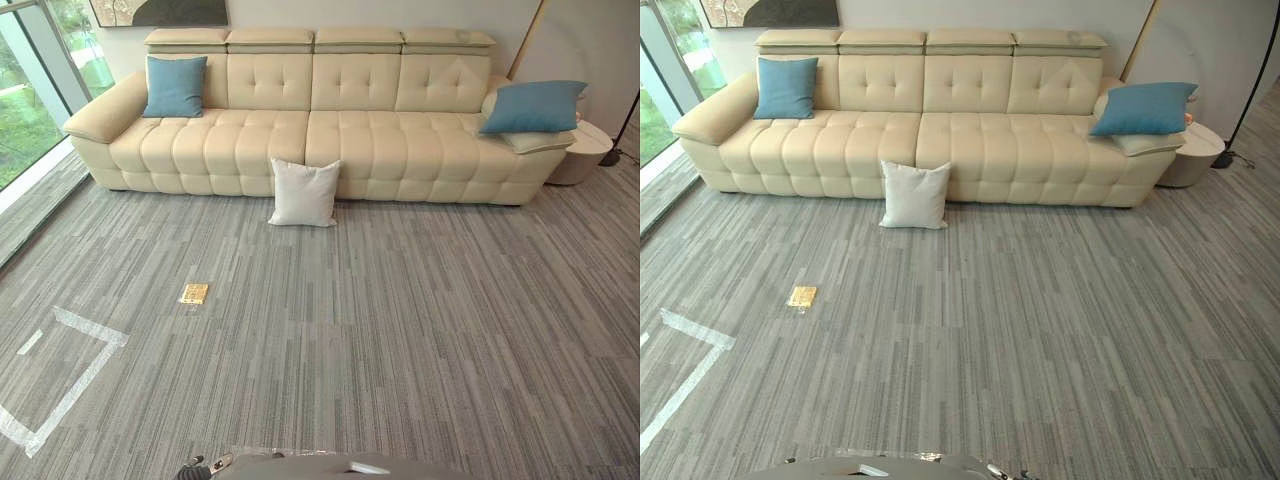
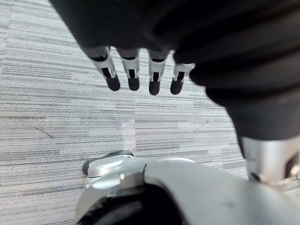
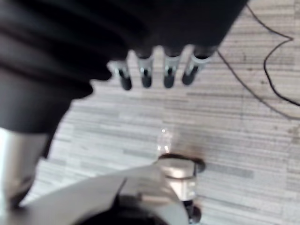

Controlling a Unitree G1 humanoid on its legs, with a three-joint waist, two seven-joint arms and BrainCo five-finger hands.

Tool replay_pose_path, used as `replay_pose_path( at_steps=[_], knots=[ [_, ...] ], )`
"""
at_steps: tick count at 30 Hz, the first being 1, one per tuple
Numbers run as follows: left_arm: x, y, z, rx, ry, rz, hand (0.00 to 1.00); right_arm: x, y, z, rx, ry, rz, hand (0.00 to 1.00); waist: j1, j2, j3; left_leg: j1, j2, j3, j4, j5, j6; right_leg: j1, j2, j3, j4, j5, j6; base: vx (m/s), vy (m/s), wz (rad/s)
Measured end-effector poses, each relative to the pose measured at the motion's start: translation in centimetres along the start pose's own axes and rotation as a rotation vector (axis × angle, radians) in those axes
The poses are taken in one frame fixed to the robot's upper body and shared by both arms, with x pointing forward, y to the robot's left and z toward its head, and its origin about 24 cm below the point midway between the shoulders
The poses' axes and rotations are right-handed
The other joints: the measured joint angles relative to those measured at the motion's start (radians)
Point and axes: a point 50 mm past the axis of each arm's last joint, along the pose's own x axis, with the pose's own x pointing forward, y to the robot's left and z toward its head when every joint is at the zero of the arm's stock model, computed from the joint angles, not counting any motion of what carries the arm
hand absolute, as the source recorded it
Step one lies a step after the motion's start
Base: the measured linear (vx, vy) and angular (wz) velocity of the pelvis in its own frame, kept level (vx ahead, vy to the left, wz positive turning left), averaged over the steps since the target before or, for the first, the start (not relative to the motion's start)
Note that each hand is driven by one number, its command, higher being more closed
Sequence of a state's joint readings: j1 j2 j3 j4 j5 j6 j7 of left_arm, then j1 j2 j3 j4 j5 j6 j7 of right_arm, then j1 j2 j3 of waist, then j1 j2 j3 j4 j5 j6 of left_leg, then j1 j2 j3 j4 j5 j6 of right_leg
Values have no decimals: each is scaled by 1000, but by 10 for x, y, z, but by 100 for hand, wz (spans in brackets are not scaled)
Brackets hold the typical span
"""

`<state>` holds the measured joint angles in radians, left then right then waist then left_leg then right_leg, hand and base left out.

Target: Pick up cushions and gather them together orderly.

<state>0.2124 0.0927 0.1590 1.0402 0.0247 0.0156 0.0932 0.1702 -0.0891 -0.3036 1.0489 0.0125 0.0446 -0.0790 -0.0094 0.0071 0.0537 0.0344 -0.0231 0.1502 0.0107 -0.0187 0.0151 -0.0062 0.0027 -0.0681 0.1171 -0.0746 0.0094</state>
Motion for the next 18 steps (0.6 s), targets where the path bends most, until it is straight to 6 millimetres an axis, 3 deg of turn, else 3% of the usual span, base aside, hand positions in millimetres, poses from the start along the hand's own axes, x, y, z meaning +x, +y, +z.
replay_pose_path(
  at_steps=[1,3,4,5,18],
  knots=[
    [1,0,2,-12,-4,5,0,1,0,5,20,-9,-3,0,0,-11,14,22,0,4,-18,4,0,21,1,-1,-18,8,3,76,2,-5],
    [1,-1,4,-20,-5,6,0,1,1,7,24,-14,-3,0,0,6,26,40,0,9,-33,8,-1,40,2,-1,-41,16,1,96,7,-5],
    [1,-2,2,-32,1,5,0,2,1,10,33,-22,-3,0,0,-13,31,45,-1,11,-40,11,3,46,3,-2,-55,23,1,106,8,-3],
    [1,-2,3,-36,1,6,0,2,2,13,41,-27,-1,0,0,3,38,54,-1,12,-51,16,4,57,3,-3,-66,26,2,130,7,-1],
    [3,-5,9,-39,-6,0,0,5,10,32,51,-59,13,0,-2,-4,66,87,-6,12,-87,13,-5,97,3,-25,-109,31,17,36,-5,1]
  ],
)
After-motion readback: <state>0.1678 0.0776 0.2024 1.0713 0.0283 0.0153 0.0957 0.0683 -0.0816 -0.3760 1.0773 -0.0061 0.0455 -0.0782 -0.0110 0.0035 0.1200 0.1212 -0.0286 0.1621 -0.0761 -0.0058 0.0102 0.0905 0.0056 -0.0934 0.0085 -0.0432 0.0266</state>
